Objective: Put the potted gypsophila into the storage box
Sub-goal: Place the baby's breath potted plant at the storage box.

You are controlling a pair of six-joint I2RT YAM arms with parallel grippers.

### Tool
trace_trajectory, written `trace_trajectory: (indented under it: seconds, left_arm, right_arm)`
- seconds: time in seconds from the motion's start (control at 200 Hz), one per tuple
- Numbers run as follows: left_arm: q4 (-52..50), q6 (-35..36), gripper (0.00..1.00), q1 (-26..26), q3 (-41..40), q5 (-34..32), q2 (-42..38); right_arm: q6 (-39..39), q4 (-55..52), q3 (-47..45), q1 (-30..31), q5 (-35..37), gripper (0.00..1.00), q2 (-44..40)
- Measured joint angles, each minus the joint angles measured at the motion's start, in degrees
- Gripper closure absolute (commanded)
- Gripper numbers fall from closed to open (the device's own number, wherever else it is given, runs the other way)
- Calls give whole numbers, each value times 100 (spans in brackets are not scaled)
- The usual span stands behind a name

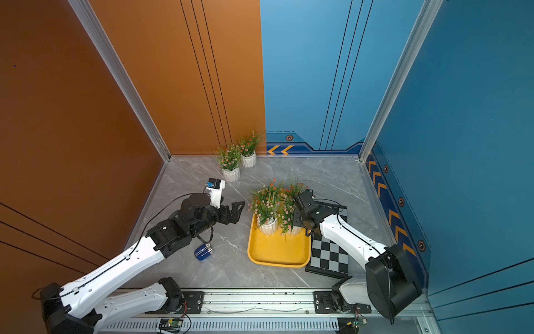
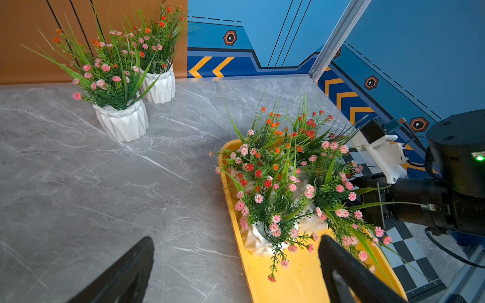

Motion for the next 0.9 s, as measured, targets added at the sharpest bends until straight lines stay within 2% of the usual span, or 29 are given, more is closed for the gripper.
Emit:
trace_trajectory:
  seconds: [0.18, 0.305, 0.445, 0.766, 0.901]
  left_arm:
    - [13, 0, 2, 0, 85, 2, 55]
    - [0, 0, 2, 0, 129, 2, 55]
    - [-39, 0, 2, 0, 313, 2, 76]
    - [-85, 0, 2, 15, 669, 39, 503]
    - [-85, -4, 2, -20, 820, 39, 616]
  right_arm:
    - [42, 57, 0, -61, -70, 77, 66]
    - [98, 258, 0, -74, -98, 59, 33]
    - [94, 254, 0, -85, -103, 49, -262]
    - [42, 251, 0, -87, 4, 35, -1244]
    - [20, 254, 0, -85, 44, 23, -1596]
